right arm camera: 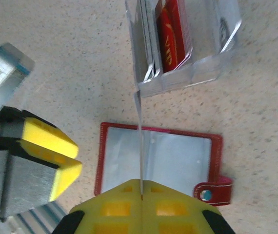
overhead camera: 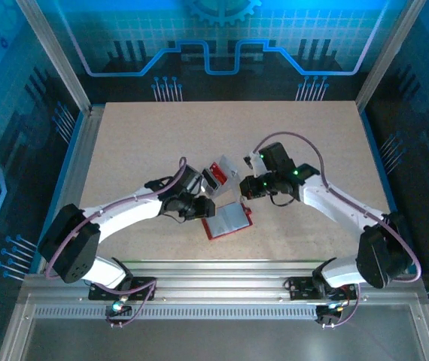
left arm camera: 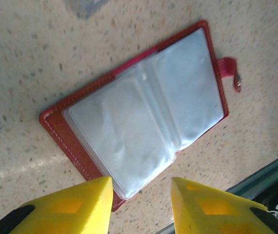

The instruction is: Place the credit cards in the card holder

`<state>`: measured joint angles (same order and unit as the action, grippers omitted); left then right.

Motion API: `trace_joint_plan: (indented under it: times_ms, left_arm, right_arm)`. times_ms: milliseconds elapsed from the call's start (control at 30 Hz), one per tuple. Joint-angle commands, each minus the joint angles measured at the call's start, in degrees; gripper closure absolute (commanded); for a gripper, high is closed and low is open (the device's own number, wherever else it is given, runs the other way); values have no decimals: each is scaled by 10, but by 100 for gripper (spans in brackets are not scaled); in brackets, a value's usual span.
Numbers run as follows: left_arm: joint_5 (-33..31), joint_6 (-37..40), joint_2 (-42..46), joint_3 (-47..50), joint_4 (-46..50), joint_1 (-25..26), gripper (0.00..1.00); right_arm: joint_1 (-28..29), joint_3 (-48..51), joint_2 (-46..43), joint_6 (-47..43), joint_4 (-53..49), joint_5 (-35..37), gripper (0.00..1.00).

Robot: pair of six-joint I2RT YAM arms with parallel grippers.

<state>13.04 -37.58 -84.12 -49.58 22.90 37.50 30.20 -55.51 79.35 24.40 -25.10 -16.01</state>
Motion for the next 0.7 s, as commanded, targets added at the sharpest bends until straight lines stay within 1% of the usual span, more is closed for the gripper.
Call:
trace_joint_plan:
  times_ms: [0,67,167,233,300,367,467,667]
  left_arm:
    - [-6,-18,-23,-1,-24,19,65]
    - [-9,-21,-49,-11,-28,27,69]
    - [-21,-20,-76,-22,-30,34,71]
    - [-36,-14,-90,-31,-17,39,73]
    - [-38,-13,-99,-30,-19,40,74]
    - [-35,-15,-106,-28,-21,40,78]
    - [-45,-17,-106,-18,-15,42,80]
    - [-60,-15,-94,2,-1,42,81]
  right_arm:
    - [-6,59,-6,47,115,-60,100]
    - [-6,95,-3,62,155,-64,100]
    - [-5,126,6,71,196,-72,100]
    - [-4,136,10,74,211,-76,100]
    - [-2,146,15,76,225,-81,100]
    - [-1,150,23,75,232,-83,100]
    - [2,150,38,72,237,-87,100]
    - [6,149,75,73,261,-94,100]
